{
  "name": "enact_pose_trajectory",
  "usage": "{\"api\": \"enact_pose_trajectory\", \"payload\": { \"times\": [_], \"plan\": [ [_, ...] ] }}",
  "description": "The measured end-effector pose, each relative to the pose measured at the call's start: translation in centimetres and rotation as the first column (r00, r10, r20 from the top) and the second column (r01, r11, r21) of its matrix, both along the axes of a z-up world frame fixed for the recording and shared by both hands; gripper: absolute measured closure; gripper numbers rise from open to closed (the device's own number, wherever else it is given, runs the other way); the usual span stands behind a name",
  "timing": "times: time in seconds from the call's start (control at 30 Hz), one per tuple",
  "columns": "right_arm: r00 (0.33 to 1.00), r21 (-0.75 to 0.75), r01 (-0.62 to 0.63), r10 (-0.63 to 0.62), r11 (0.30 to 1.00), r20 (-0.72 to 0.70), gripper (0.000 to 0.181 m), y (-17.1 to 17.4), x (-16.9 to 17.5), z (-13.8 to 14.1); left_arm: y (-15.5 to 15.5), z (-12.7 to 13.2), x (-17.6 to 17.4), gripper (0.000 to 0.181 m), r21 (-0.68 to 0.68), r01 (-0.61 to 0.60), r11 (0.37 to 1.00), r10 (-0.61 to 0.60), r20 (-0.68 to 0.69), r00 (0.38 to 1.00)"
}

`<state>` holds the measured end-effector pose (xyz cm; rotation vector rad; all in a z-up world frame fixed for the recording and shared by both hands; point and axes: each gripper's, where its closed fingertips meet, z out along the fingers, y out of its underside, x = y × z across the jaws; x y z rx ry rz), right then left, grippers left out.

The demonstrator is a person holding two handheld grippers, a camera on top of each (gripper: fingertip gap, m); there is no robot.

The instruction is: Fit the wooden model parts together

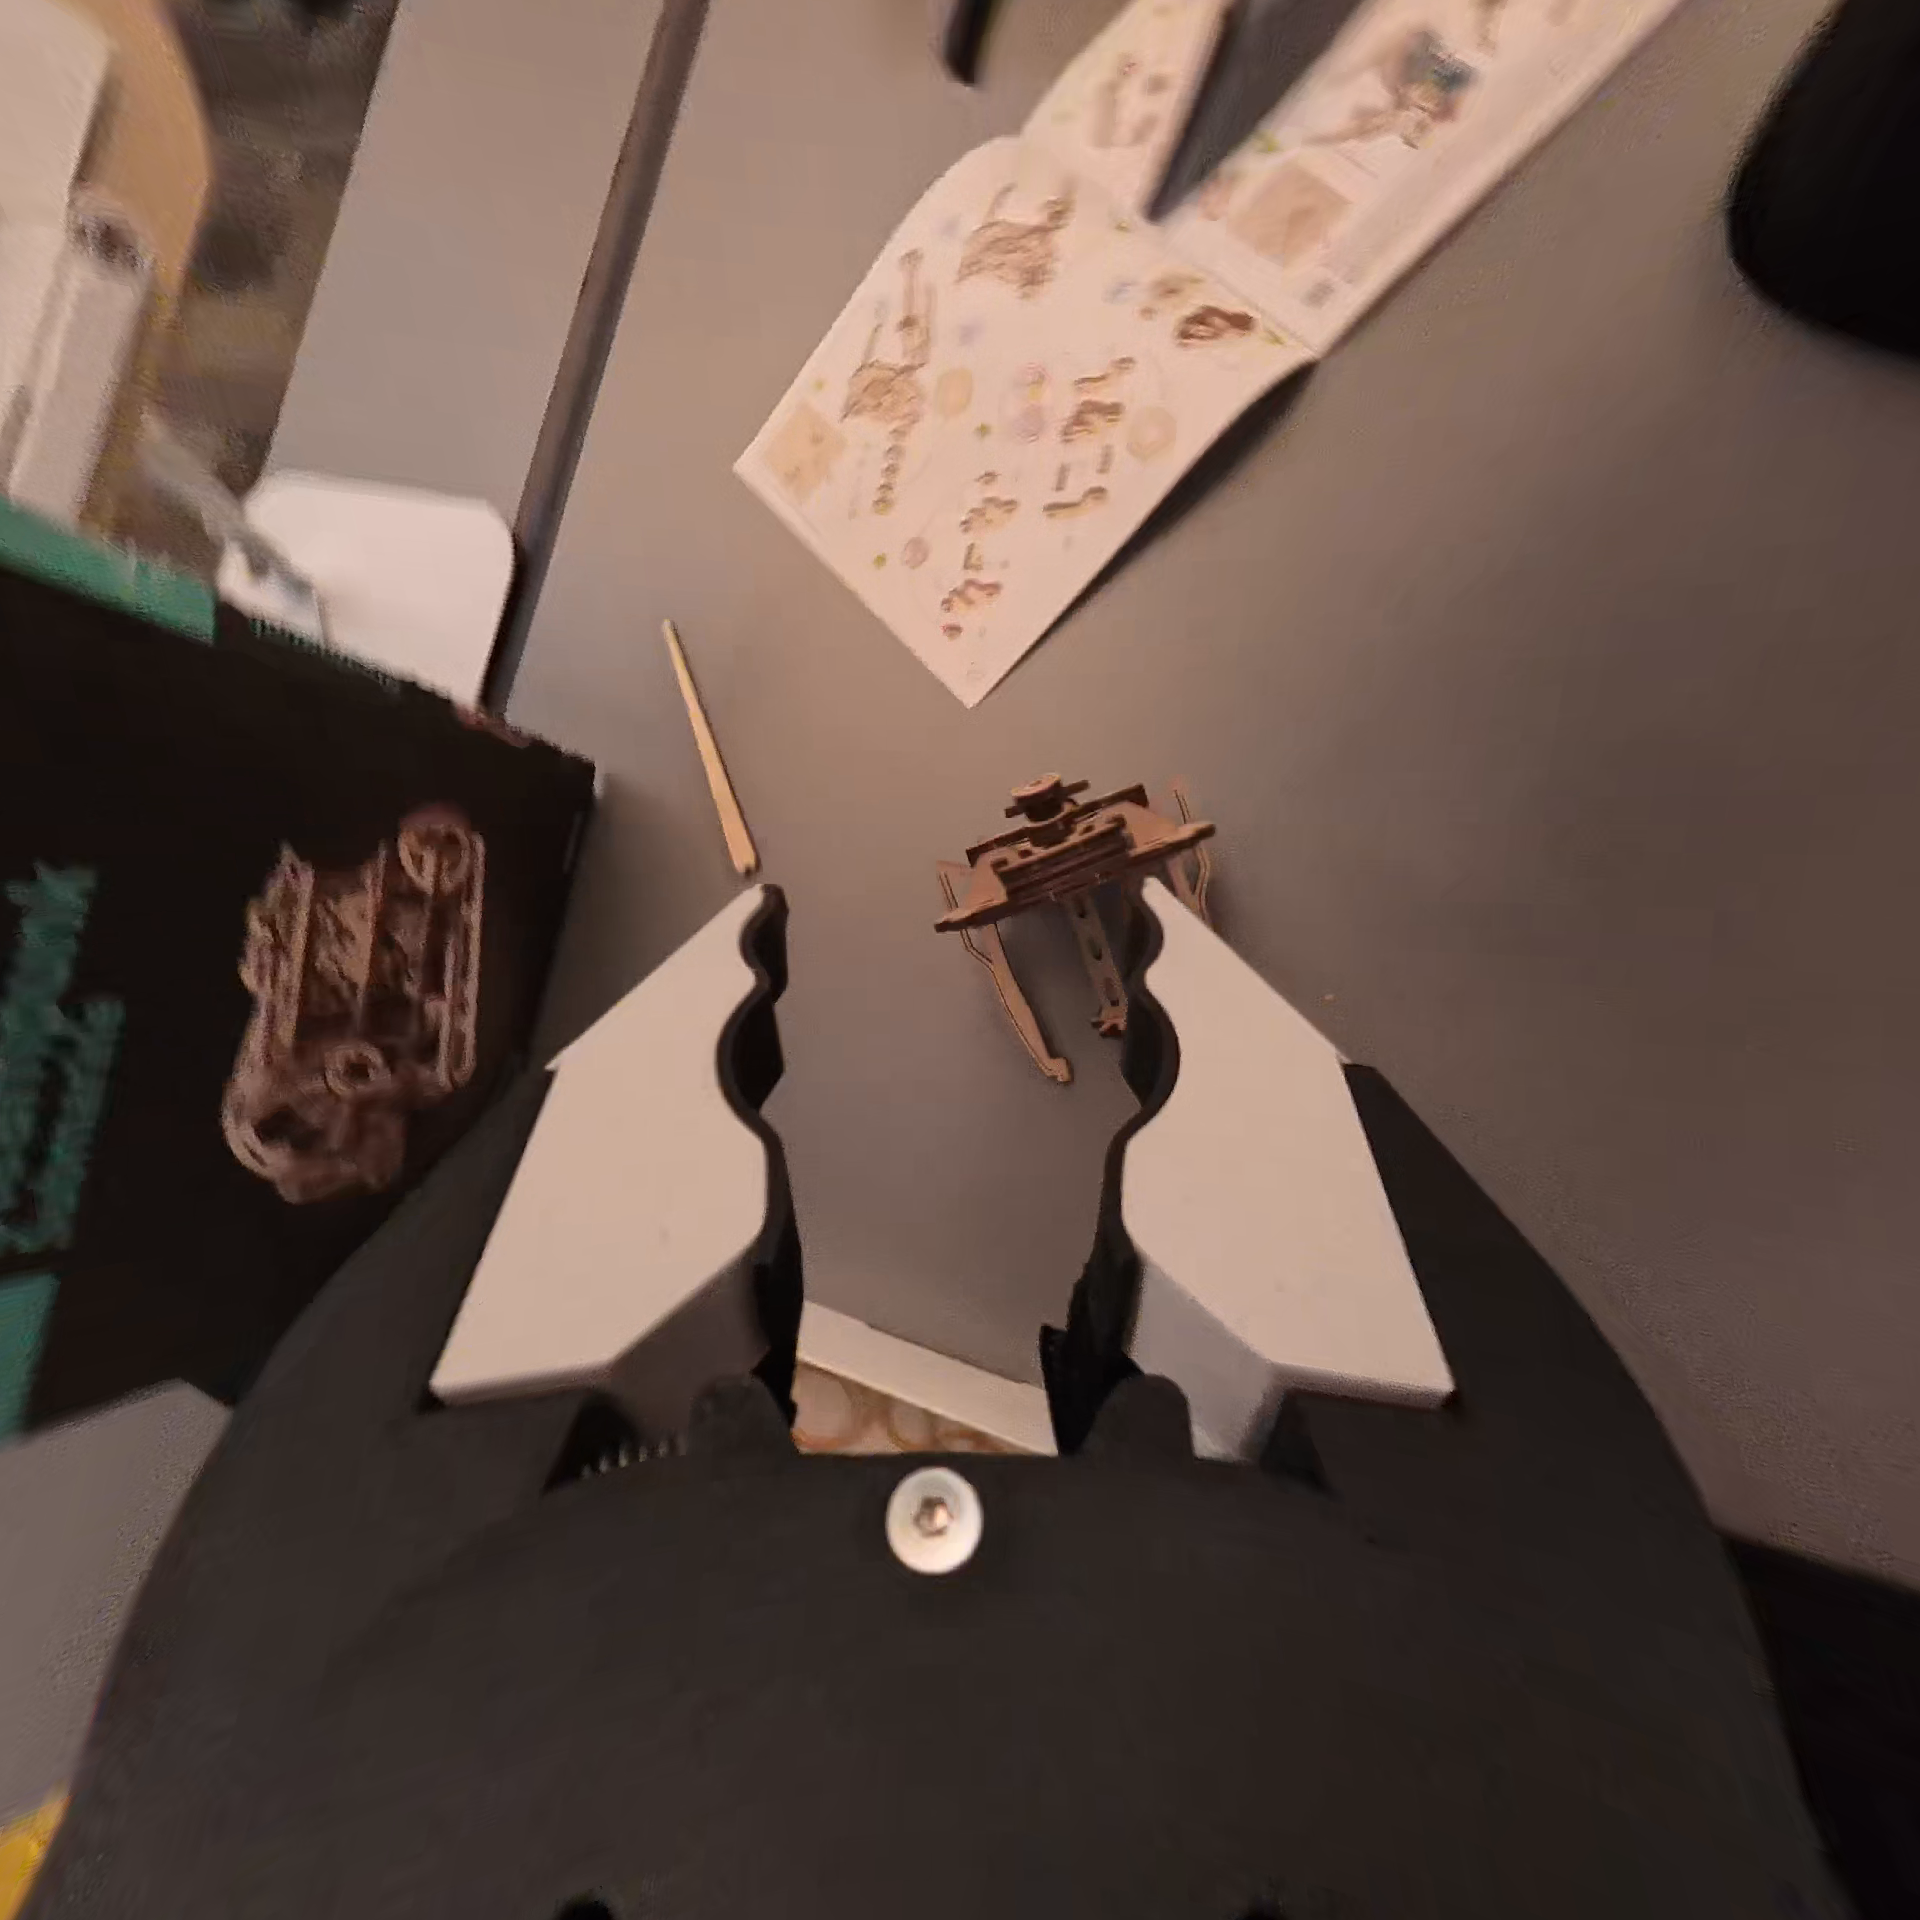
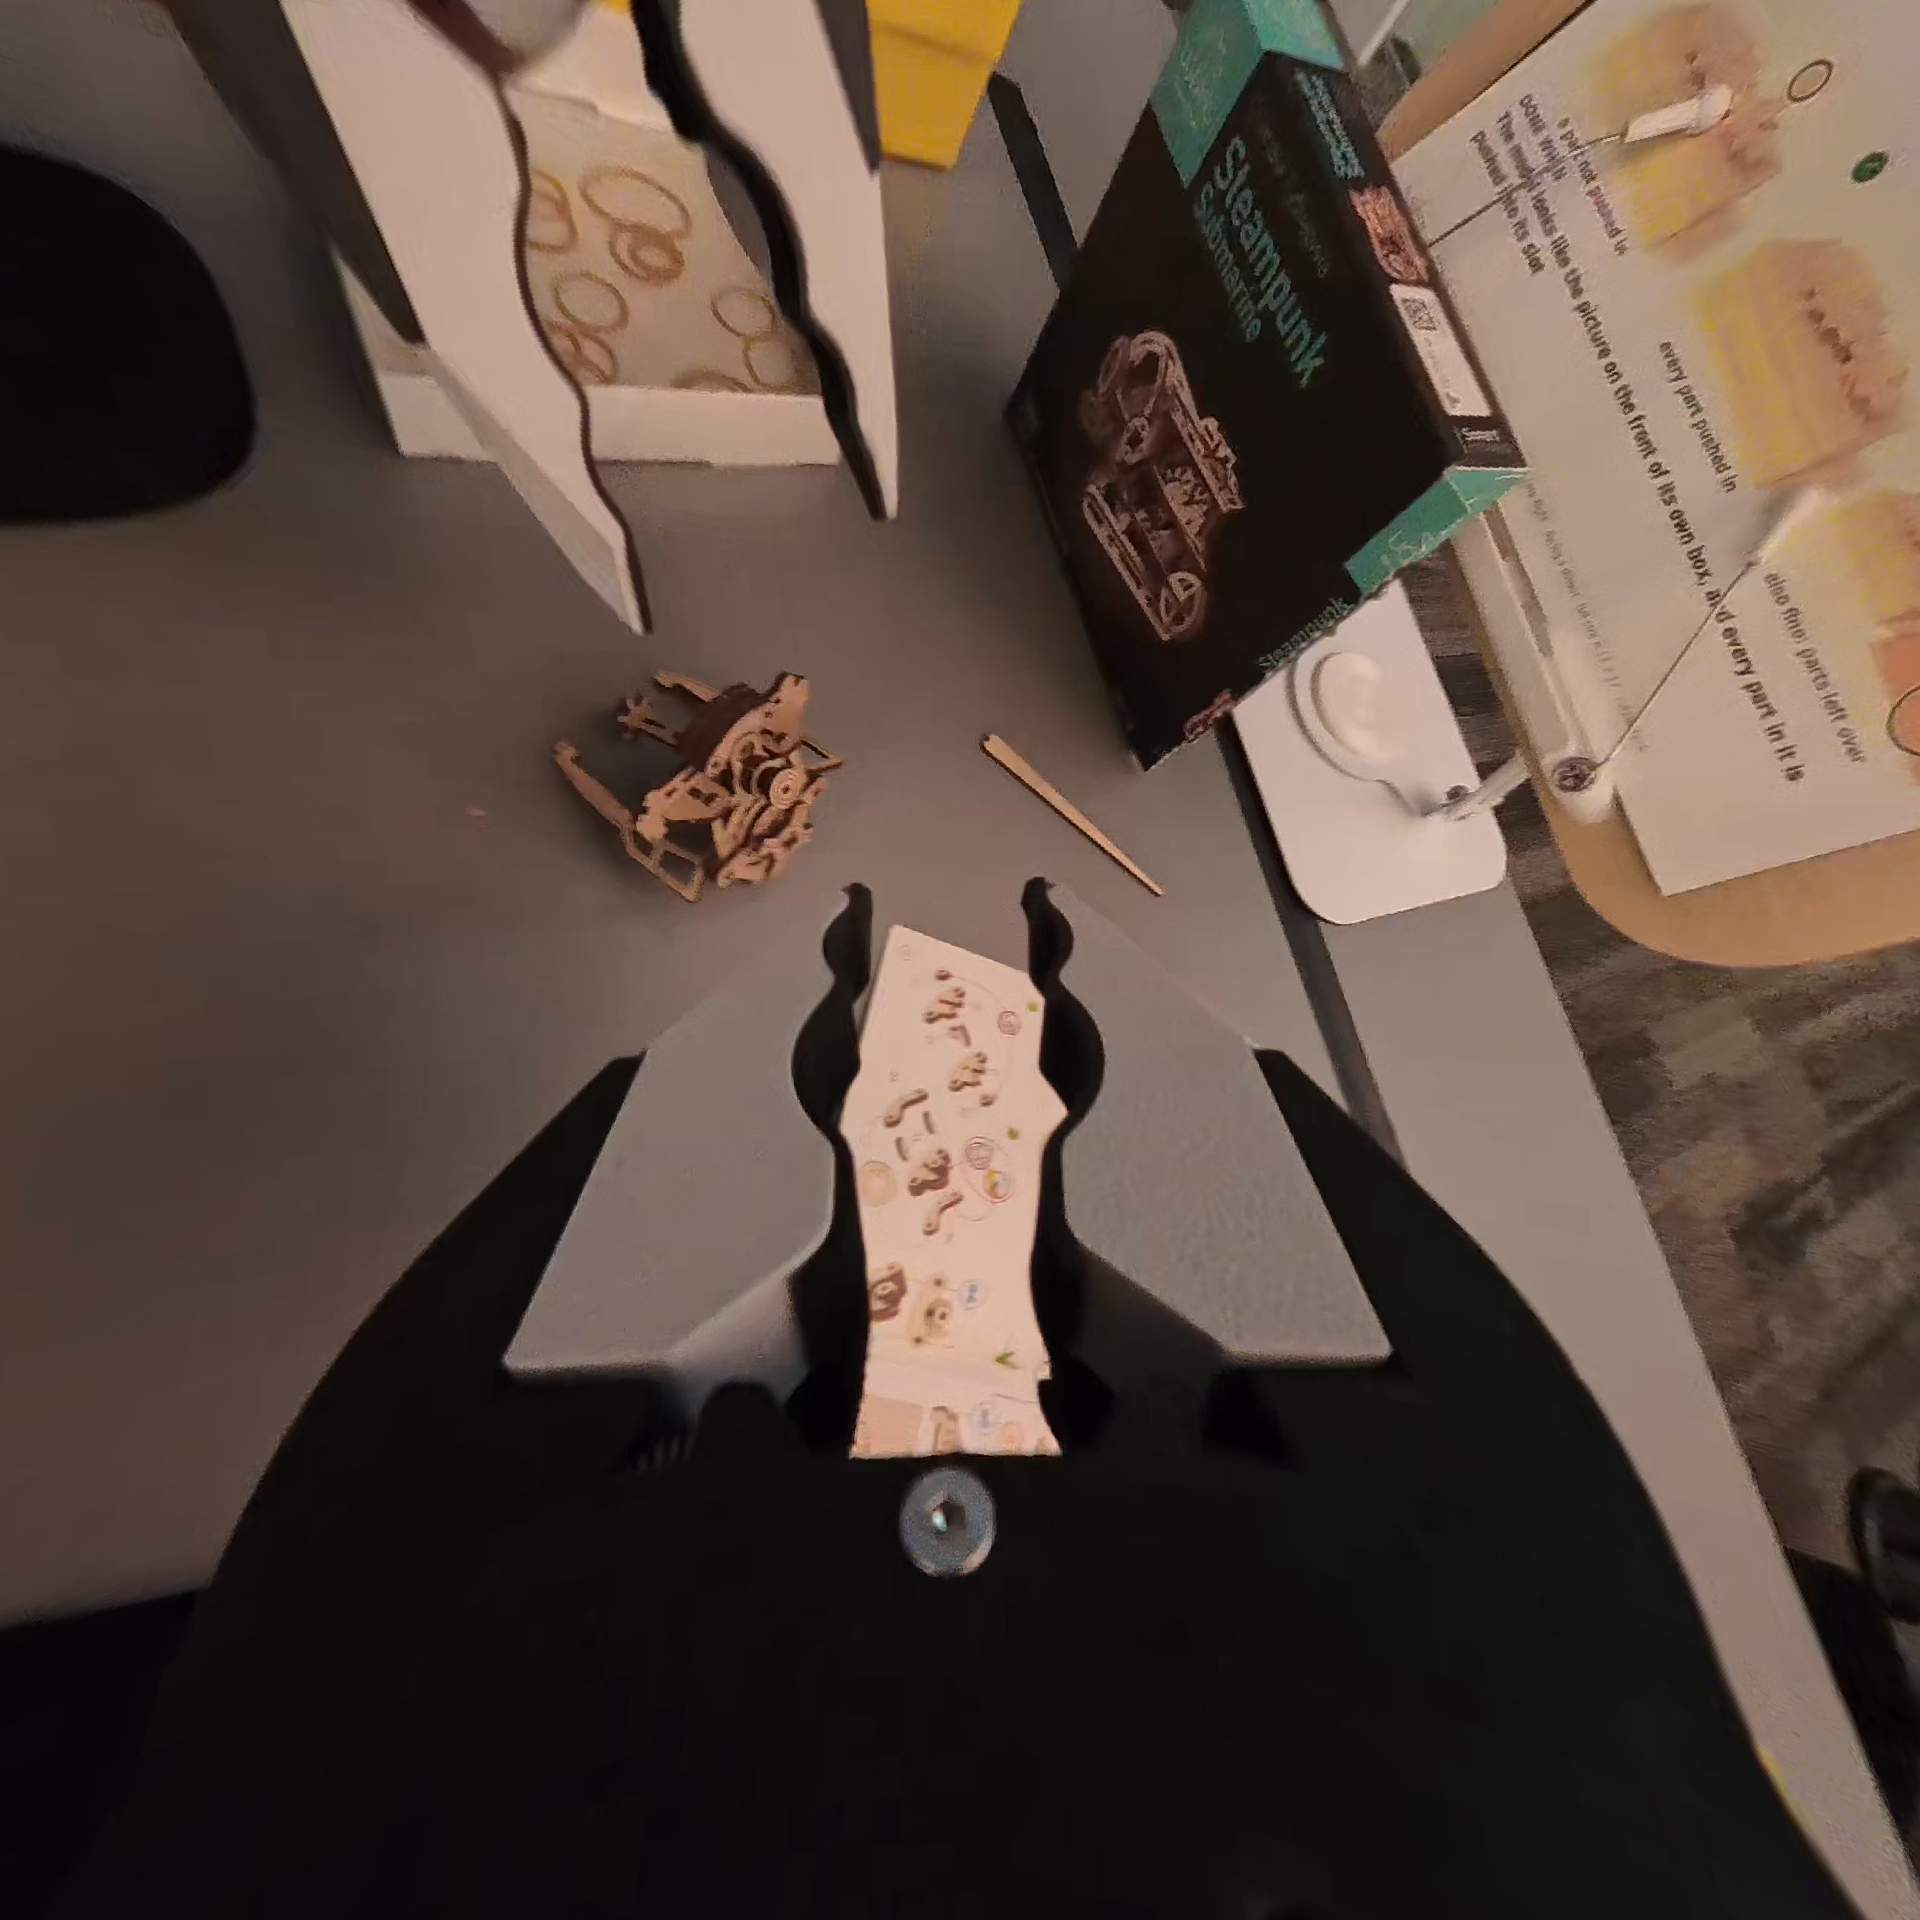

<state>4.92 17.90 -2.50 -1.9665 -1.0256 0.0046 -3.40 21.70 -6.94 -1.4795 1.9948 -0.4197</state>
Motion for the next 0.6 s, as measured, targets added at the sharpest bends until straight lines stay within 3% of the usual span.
{"api": "enact_pose_trajectory", "payload": {
  "times": [0.07, 0.13, 0.33, 0.4, 0.6],
  "plan": [
    [0.999, -0.02, 0.031, -0.03, 0.999, 0.013, 0.147, -0.7, 0.5, 0.1, -0.4, 0.0, 0.5, 0.124, 0.118, 0.108, 0.987, -0.114, 0.054, 0.992],
    [0.993, 0.007, 0.095, -0.095, 0.995, 0.063, 0.145, -1.2, 1.8, 0.6, -1.2, -0.5, 0.6, 0.123, 0.114, 0.153, 0.982, -0.158, 0.038, 0.987],
    [0.979, 0.043, 0.162, -0.155, 0.986, -0.135, 0.146, -3.4, 2.8, 3.1, 0.0, -3.2, 0.0, 0.127, 0.18, 0.149, 0.972, -0.136, -0.081, 0.987],
    [0.978, 0.013, 0.164, -0.161, 0.986, -0.133, 0.145, -3.2, 3.2, 2.3, 0.6, -3.8, 0.4, 0.142, 0.213, 0.132, 0.968, -0.115, -0.089, 0.989],
    [0.987, -0.009, 0.129, -0.13, 0.992, -0.094, 0.145, -3.5, 4.0, 2.0, -0.6, -5.5, 0.5, 0.137, 0.194, 0.202, 0.96, -0.175, -0.15, 0.973]
  ]
}}
